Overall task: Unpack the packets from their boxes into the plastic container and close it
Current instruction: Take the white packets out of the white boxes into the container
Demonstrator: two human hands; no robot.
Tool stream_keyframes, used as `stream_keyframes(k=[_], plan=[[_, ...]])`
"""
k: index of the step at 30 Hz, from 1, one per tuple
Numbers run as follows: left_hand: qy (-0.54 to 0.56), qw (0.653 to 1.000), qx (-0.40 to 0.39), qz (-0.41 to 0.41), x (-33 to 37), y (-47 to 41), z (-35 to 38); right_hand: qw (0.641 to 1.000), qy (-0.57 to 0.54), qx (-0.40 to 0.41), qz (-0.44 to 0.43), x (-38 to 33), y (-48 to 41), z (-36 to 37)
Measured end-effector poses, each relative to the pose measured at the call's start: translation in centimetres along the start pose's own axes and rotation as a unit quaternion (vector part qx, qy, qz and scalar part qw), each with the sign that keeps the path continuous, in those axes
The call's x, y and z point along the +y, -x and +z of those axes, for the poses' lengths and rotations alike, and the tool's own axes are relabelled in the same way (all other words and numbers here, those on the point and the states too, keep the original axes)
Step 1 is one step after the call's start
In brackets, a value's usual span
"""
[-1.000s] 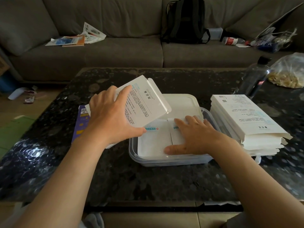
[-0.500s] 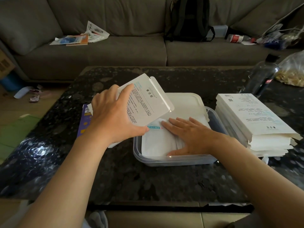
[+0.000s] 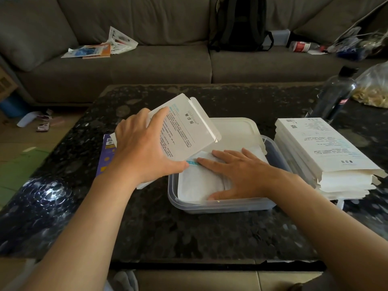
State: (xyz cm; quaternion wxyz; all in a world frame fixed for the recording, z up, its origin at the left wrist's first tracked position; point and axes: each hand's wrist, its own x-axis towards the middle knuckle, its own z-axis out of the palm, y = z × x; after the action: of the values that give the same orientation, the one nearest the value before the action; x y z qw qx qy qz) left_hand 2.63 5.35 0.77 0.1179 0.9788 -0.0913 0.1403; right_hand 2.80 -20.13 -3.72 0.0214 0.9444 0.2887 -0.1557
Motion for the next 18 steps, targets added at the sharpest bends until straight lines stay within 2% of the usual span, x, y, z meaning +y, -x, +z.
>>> stream_keyframes(k=[6, 18], plan=[[0.007, 1.000, -0.004, -0.001, -0.2, -0.1, -0.1, 0.999, 0.005, 0.009, -0.035, -1.2, -0.7, -0.4], [0.003, 1.000, -0.011, -0.001, 0.0, 0.0, -0.2, 0.999, 0.010, 0.000, -0.042, -1.4, -1.0, -0.2]])
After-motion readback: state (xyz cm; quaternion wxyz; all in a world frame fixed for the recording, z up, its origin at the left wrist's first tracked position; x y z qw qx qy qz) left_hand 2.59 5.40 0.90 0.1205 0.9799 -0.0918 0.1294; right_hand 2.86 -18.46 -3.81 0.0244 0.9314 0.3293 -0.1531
